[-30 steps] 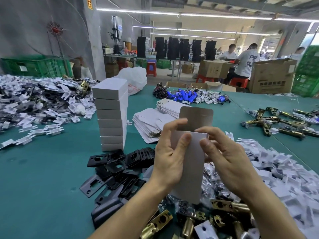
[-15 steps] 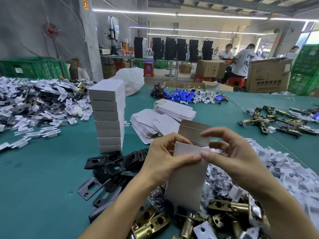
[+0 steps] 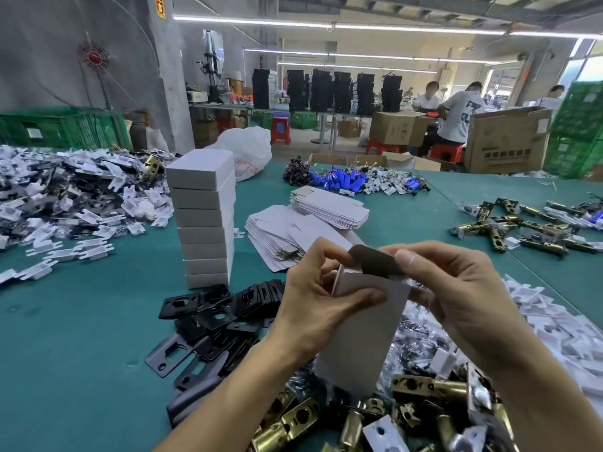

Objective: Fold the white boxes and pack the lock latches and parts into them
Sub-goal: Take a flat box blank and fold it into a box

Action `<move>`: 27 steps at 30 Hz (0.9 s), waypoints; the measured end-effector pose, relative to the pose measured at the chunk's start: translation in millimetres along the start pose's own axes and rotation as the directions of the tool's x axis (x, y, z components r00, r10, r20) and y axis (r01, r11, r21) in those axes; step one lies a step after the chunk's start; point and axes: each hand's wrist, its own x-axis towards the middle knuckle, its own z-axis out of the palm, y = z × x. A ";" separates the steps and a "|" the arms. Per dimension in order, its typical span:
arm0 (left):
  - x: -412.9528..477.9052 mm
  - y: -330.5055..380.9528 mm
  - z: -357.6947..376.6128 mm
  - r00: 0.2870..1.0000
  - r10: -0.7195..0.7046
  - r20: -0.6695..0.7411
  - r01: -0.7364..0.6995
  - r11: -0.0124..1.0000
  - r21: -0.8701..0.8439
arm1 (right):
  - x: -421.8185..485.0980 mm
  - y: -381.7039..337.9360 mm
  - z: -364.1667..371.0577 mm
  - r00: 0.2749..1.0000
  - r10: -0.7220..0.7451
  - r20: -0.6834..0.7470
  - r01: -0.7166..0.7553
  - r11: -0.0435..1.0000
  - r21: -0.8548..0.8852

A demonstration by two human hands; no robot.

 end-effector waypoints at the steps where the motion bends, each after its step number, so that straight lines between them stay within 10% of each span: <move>1: 0.0 0.0 0.3 1.000 -0.011 -0.012 0.011 1.000 -0.007 | -0.6 -0.8 -0.1 1.000 0.004 0.018 -0.004 1.000 -0.012; 23: 1.1 -8.9 -2.0 0.990 -0.143 0.023 0.142 0.990 0.023 | -1.0 0.2 -2.6 0.997 -0.076 -0.009 0.068 0.937 -0.343; 27: -1.4 -5.4 -0.7 0.985 -0.149 0.092 0.122 0.960 0.251 | -1.0 0.4 -1.7 0.992 -0.125 -0.030 0.102 0.909 -0.405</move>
